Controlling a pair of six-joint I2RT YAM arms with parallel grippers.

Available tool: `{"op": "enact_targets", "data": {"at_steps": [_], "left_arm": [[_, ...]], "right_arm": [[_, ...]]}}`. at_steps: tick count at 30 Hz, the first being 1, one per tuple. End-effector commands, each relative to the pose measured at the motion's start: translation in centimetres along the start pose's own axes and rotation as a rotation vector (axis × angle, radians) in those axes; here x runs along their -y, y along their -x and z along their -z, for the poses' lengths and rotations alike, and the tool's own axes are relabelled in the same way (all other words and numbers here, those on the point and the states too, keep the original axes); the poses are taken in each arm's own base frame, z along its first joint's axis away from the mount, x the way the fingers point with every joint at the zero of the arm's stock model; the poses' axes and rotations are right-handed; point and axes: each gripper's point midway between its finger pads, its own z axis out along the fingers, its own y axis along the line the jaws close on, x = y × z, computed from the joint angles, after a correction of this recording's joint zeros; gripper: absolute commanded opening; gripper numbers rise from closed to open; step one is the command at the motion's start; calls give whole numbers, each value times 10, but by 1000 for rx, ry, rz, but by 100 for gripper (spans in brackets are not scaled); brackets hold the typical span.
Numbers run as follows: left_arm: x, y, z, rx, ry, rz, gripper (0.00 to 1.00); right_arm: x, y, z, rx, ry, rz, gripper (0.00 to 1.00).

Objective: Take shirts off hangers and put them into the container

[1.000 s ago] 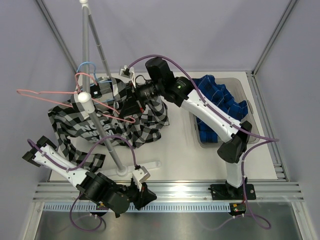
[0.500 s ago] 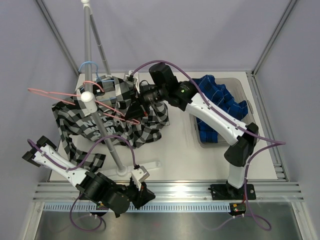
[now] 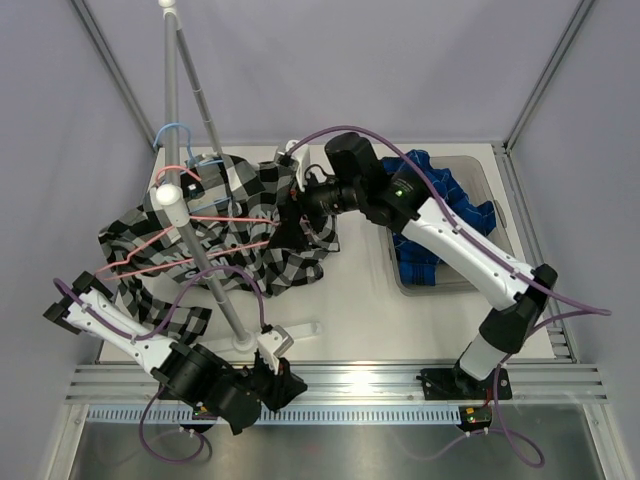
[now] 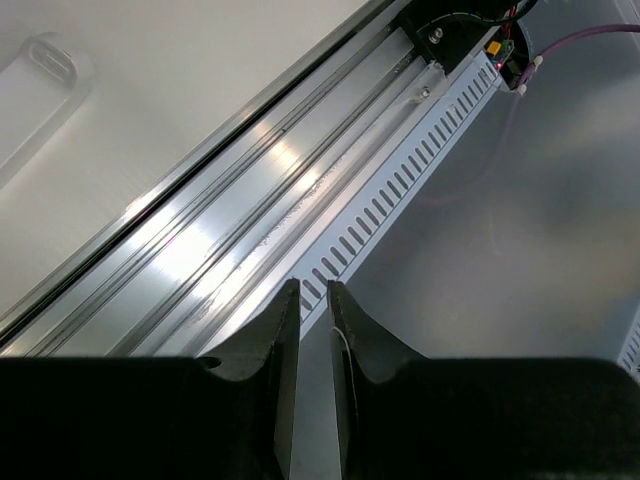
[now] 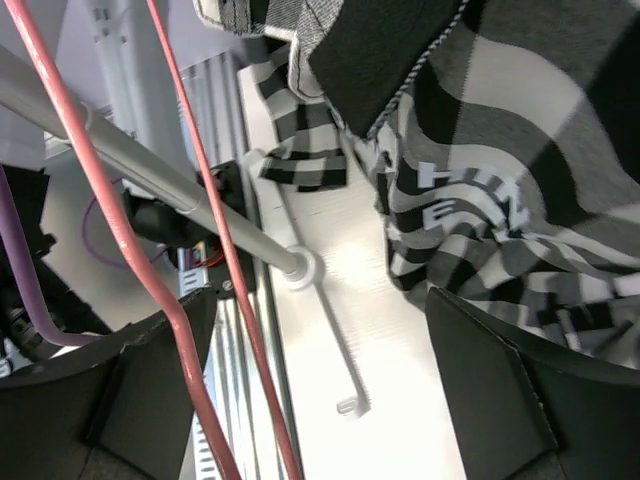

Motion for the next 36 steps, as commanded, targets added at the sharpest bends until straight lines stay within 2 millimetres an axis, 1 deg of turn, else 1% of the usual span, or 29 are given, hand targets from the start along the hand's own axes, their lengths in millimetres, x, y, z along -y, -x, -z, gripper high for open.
{"op": "enact_targets", "data": {"at_steps": [1,2,3,4,5,8,9,10,14,16,17,18,19,20,21,22,24,25,26,27,28,29,30,31,32,33,34,35,36], "left_arm": [[9,27,-1,94,21,89,20],[9,26,-2,93,23,87,20],[11,27,-3,91,20,94,20],[11,25,-4,88,22,92,20],[12,22,-5,74,24,90,20],[11,18,-8,56,34,93,20],[10,16,-9,48,40,94,21],[8,14,-10,44,50,87,21],[-1,20,-9,62,93,111,22],[-6,27,-11,75,110,126,22],[-4,31,-14,81,100,134,22],[-11,36,-18,73,118,137,22],[-13,38,-21,66,121,140,21],[-12,43,-25,70,107,151,20],[-18,46,-30,55,117,143,20],[-18,49,-33,53,118,140,18],[-17,59,-35,59,124,135,18],[-18,61,-36,58,136,132,16],[-22,61,-37,52,157,123,15],[-25,64,-39,55,174,132,13],[-26,66,-39,56,180,139,12],[-28,66,-40,52,186,144,10],[-31,67,-42,57,198,164,8],[-34,66,-42,55,207,172,7],[-40,64,-42,53,228,175,4],[-43,63,-41,59,243,201,1],[-48,62,-40,58,258,209,0],[-55,58,-40,55,278,211,0],[-57,61,-37,67,277,231,0]], "right_arm": [[12,39,46,134,-203,109,98],[14,44,49,147,-226,132,99],[13,55,56,173,-243,163,99],[20,61,58,182,-278,194,99],[20,76,65,212,-300,224,99],[35,88,64,209,-366,244,99],[32,104,70,246,-379,256,99],[33,111,70,262,-384,264,100],[35,125,72,304,-402,240,100],[36,126,75,316,-425,198,99],[39,124,77,317,-440,175,100],[45,124,82,328,-488,150,100],[44,126,91,353,-514,111,100],[49,120,92,346,-543,85,100],[51,117,96,342,-565,75,100],[55,117,111,373,-632,19,99],[62,104,119,353,-689,-11,99],[62,104,135,376,-741,-22,99],[66,95,138,358,-769,-30,99],[68,90,146,354,-804,-34,99],[68,90,167,380,-867,-39,100],[71,82,170,366,-894,-42,99],[71,81,179,379,-912,-39,99],[65,82,194,407,-926,-36,98],[66,75,196,399,-931,-44,93],[66,73,204,406,-938,-51,88],[62,73,211,418,-927,-54,81],[63,70,211,410,-926,-56,74],[63,68,214,407,-924,-58,58]]}}
